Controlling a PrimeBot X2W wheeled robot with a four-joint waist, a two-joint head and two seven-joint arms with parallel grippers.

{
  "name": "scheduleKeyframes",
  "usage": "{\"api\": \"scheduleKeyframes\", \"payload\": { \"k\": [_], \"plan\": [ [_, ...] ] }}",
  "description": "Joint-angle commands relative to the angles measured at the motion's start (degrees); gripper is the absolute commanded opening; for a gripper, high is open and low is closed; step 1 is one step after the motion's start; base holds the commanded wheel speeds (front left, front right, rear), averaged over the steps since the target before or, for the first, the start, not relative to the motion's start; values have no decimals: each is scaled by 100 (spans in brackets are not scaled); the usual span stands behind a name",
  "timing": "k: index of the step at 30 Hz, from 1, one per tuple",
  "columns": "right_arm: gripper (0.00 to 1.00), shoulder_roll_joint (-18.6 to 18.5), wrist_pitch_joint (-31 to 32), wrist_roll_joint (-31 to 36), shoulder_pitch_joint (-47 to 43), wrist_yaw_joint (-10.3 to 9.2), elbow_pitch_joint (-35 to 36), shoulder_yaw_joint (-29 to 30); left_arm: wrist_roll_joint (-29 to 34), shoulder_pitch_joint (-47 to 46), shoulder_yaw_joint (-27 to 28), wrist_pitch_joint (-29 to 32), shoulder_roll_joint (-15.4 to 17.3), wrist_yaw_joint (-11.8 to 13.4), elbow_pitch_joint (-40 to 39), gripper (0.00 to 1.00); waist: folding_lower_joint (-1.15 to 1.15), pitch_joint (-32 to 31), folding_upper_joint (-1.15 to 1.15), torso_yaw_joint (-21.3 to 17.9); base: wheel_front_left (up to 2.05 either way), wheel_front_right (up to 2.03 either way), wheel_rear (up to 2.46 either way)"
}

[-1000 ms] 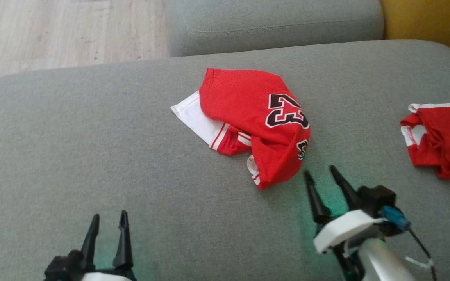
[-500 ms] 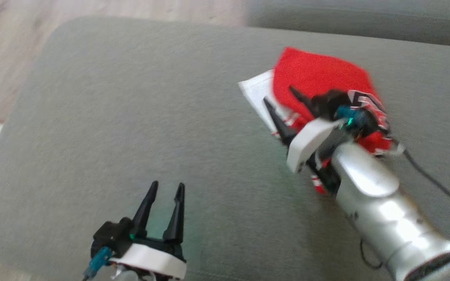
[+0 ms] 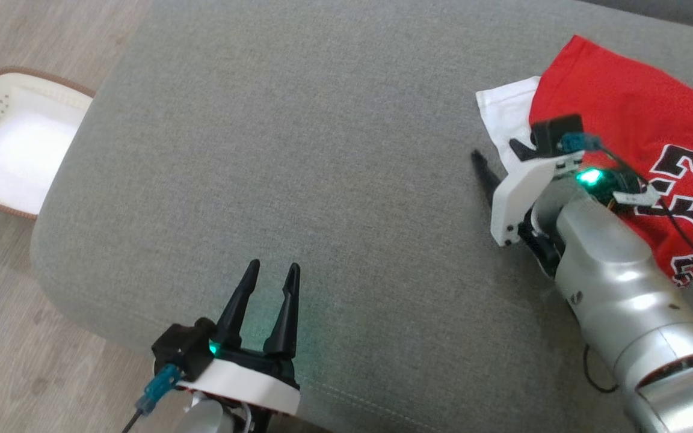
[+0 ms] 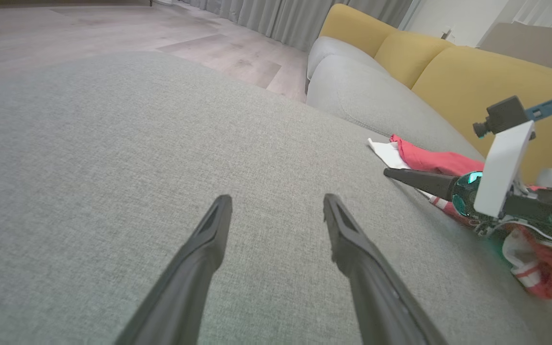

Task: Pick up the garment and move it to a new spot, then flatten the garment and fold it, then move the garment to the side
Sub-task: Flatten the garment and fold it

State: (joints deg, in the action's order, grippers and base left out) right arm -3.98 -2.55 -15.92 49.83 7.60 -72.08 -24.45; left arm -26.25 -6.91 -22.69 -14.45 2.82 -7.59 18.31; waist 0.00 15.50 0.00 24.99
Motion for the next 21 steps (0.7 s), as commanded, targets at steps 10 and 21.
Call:
{"api": "scheduleKeyframes", "payload": {
  "k": [10,21],
  "plan": [
    [0,111,-138,163,-127,-11,-21,184,-62,-176,93,-55,6,10,-58,100,0,-97,0,-215,0,0,0],
    [0,111,-1231,-1440,609,-11,2352,-935,131,66,-14,-55,6,10,42,100,0,-658,0,-90,0,0,0]
  ]
}}
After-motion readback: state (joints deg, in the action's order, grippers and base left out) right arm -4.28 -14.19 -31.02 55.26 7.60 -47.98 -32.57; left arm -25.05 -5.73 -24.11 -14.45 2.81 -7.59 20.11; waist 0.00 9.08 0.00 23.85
